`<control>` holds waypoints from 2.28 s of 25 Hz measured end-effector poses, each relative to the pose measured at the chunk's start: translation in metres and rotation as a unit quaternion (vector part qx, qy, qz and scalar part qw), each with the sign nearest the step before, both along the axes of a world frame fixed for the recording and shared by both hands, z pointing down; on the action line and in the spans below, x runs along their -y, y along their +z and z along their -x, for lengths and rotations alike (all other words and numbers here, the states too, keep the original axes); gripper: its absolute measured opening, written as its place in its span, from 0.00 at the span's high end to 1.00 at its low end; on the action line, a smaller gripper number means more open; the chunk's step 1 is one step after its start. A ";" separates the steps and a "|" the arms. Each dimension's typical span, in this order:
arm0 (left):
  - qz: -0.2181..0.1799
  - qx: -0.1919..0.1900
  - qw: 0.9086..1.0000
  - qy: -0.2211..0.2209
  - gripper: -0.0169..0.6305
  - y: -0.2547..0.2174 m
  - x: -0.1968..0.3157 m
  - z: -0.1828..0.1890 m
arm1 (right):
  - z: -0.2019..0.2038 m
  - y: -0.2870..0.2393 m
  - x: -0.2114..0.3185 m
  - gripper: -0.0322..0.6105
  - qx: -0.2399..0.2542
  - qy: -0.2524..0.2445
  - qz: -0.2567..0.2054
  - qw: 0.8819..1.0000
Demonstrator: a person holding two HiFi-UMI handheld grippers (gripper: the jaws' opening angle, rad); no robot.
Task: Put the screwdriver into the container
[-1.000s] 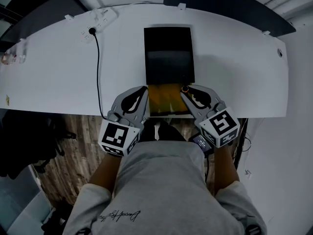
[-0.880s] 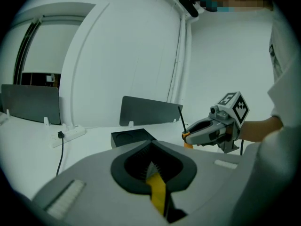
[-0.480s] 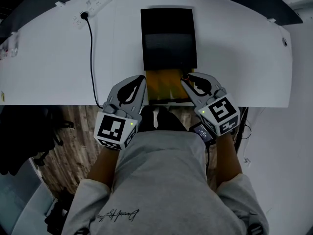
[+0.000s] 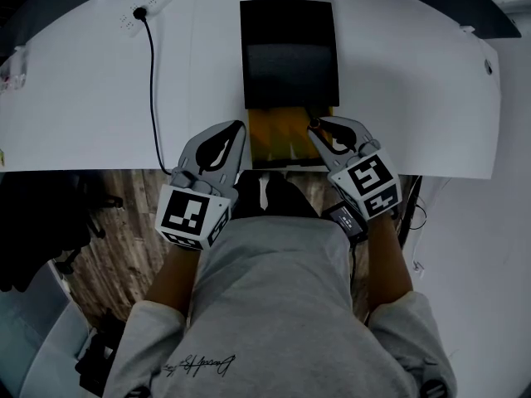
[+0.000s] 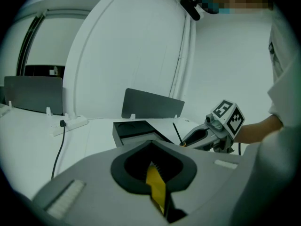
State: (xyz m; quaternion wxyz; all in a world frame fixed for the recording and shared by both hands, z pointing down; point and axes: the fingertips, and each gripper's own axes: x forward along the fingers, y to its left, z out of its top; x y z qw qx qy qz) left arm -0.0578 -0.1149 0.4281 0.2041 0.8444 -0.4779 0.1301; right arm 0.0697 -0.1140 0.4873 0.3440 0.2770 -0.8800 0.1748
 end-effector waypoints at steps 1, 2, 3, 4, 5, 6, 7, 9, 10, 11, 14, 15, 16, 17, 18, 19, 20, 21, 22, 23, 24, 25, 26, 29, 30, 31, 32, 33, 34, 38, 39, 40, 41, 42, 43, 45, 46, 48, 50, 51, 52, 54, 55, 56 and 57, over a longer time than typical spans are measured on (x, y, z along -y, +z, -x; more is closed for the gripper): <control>0.001 0.000 1.000 -0.001 0.97 0.001 0.000 0.001 | 0.000 0.003 -0.001 0.82 -0.002 -0.001 0.003 1.000; 0.000 0.000 1.000 -0.001 0.97 0.002 0.000 0.001 | 0.001 0.007 -0.001 0.82 -0.004 -0.002 0.005 1.000; 0.000 0.001 1.000 0.000 0.97 0.003 -0.001 0.002 | 0.002 0.010 -0.001 0.82 -0.007 -0.004 0.008 1.000; -0.001 0.001 1.000 0.000 0.97 0.004 -0.001 0.002 | 0.002 0.014 -0.002 0.82 -0.012 -0.006 0.010 1.000; -0.002 0.002 1.000 0.001 0.97 0.004 -0.001 0.003 | 0.002 0.018 -0.003 0.82 -0.019 -0.010 0.011 1.000; -0.002 0.003 1.000 0.002 0.97 0.005 -0.001 0.003 | 0.002 0.022 -0.004 0.82 -0.026 -0.014 0.013 0.999; -0.001 0.005 1.000 0.002 0.97 0.006 -0.002 0.004 | 0.003 0.027 -0.005 0.82 -0.033 -0.020 0.015 0.999; 0.000 0.007 1.000 0.001 0.97 0.008 -0.002 0.007 | 0.005 0.035 -0.007 0.82 -0.045 -0.031 0.018 0.998; 0.001 0.008 1.000 0.000 0.97 0.008 -0.002 0.008 | 0.006 0.038 -0.008 0.82 -0.050 -0.036 0.019 0.998; 0.002 0.009 1.000 -0.001 0.97 0.009 -0.003 0.010 | 0.006 0.041 -0.008 0.82 -0.055 -0.040 0.020 0.997; 0.005 0.011 1.000 -0.003 0.97 0.010 -0.003 0.014 | 0.009 0.050 -0.009 0.82 -0.067 -0.050 0.023 0.996; 0.005 0.012 1.000 -0.003 0.97 0.011 -0.004 0.015 | 0.010 0.053 -0.010 0.82 -0.072 -0.054 0.024 0.996; 0.006 0.013 1.000 -0.003 0.97 0.012 -0.004 0.016 | 0.010 0.056 -0.010 0.82 -0.078 -0.058 0.026 0.995; 0.007 0.013 1.000 -0.003 0.97 0.013 -0.005 0.017 | 0.010 0.059 -0.011 0.82 -0.083 -0.061 0.027 0.994; 0.007 0.014 1.000 -0.003 0.97 0.014 -0.006 0.017 | 0.010 0.062 -0.012 0.82 -0.088 -0.064 0.029 0.994; 0.008 0.014 1.000 -0.003 0.97 0.014 -0.007 0.018 | 0.010 0.064 -0.013 0.82 -0.091 -0.066 0.031 0.993; 0.009 0.014 1.000 -0.003 0.97 0.015 -0.008 0.018 | 0.010 0.067 -0.014 0.82 -0.093 -0.067 0.032 0.993; 0.010 0.014 1.000 -0.003 0.97 0.015 -0.009 0.019 | 0.011 0.069 -0.015 0.82 -0.096 -0.068 0.034 0.992; 0.010 0.014 1.000 -0.003 0.97 0.016 -0.009 0.020 | 0.011 0.071 -0.015 0.82 -0.098 -0.070 0.034 0.992; 0.010 0.014 1.000 -0.002 0.97 0.017 -0.009 0.022 | 0.012 0.073 -0.016 0.82 -0.101 -0.071 0.035 0.992; 0.010 0.014 1.000 -0.002 0.97 0.017 -0.010 0.023 | 0.012 0.076 -0.016 0.82 -0.104 -0.073 0.035 0.991; 0.011 0.014 1.000 -0.002 0.97 0.018 -0.010 0.023 | 0.013 0.078 -0.016 0.82 -0.107 -0.075 0.035 0.991; 0.011 0.014 1.000 -0.001 0.97 0.018 -0.010 0.024 | 0.013 0.081 -0.016 0.82 -0.109 -0.078 0.036 0.990; 0.012 0.014 1.000 0.000 0.97 0.019 -0.012 0.025 | 0.013 0.086 -0.018 0.82 -0.117 -0.082 0.040 0.989; 0.012 0.015 1.000 0.000 0.97 0.020 -0.012 0.026 | 0.014 0.087 -0.018 0.82 -0.120 -0.084 0.041 0.988; 0.012 0.015 1.000 0.001 0.97 0.020 -0.012 0.027 | 0.014 0.088 -0.018 0.82 -0.124 -0.086 0.042 0.988; 0.013 0.015 1.000 0.001 0.97 0.020 -0.012 0.027 | 0.014 0.089 -0.018 0.82 -0.128 -0.088 0.043 0.987; 0.013 0.016 1.000 0.001 0.97 0.020 -0.012 0.028 | 0.015 0.090 -0.018 0.82 -0.133 -0.091 0.044 0.986; 0.013 0.016 1.000 0.001 0.97 0.021 -0.012 0.028 | 0.015 0.091 -0.018 0.82 -0.138 -0.095 0.045 0.985; 0.015 0.016 1.000 0.001 0.97 0.021 -0.013 0.031 | 0.019 0.096 -0.020 0.82 -0.152 -0.111 0.051 0.981; 0.015 0.016 1.000 0.001 0.97 0.022 -0.013 0.031 | 0.020 0.097 -0.020 0.82 -0.155 -0.115 0.052 0.980; 0.015 0.016 1.000 0.001 0.97 0.022 -0.013 0.032 | 0.021 0.098 -0.020 0.82 -0.158 -0.118 0.054 0.979; 0.015 0.016 1.000 0.001 0.97 0.022 -0.013 0.032 | 0.022 0.100 -0.020 0.82 -0.161 -0.121 0.055 0.978; 0.015 0.016 1.000 0.001 0.97 0.022 -0.013 0.032 | 0.023 0.101 -0.020 0.82 -0.163 -0.124 0.056 0.977; 0.015 0.015 1.000 0.001 0.97 0.023 -0.013 0.032 | 0.024 0.102 -0.020 0.82 -0.166 -0.127 0.058 0.976; 0.016 0.015 1.000 0.000 0.97 0.023 -0.013 0.033 | 0.025 0.105 -0.019 0.82 -0.170 -0.132 0.062 0.975; 0.016 0.015 1.000 0.000 0.97 0.023 -0.013 0.034 | 0.026 0.106 -0.019 0.82 -0.172 -0.133 0.064 0.974; 0.017 0.015 1.000 -0.001 0.97 0.024 -0.012 0.035 | 0.027 0.108 -0.018 0.82 -0.176 -0.137 0.066 0.973; 0.018 0.013 1.000 -0.003 0.97 0.024 -0.011 0.037 | 0.029 0.110 -0.018 0.82 -0.181 -0.140 0.068 0.971; 0.019 0.013 1.000 -0.003 0.97 0.024 -0.011 0.038 | 0.029 0.110 -0.018 0.82 -0.183 -0.141 0.069 0.970; 0.019 0.014 1.000 -0.003 0.97 0.024 -0.010 0.038 | 0.030 0.111 -0.018 0.82 -0.186 -0.143 0.070 0.970; 0.020 0.015 1.000 -0.003 0.97 0.025 -0.010 0.039 | 0.030 0.113 -0.018 0.82 -0.189 -0.144 0.072 0.969; 0.020 0.015 1.000 -0.003 0.97 0.026 -0.010 0.039 | 0.030 0.114 -0.018 0.82 -0.191 -0.144 0.073 0.968; 0.020 0.015 1.000 -0.003 0.97 0.026 -0.010 0.039 | 0.030 0.115 -0.018 0.82 -0.192 -0.144 0.074 0.968; 0.020 0.015 1.000 -0.003 0.97 0.026 -0.010 0.039 | 0.030 0.115 -0.018 0.82 -0.194 -0.144 0.075 0.967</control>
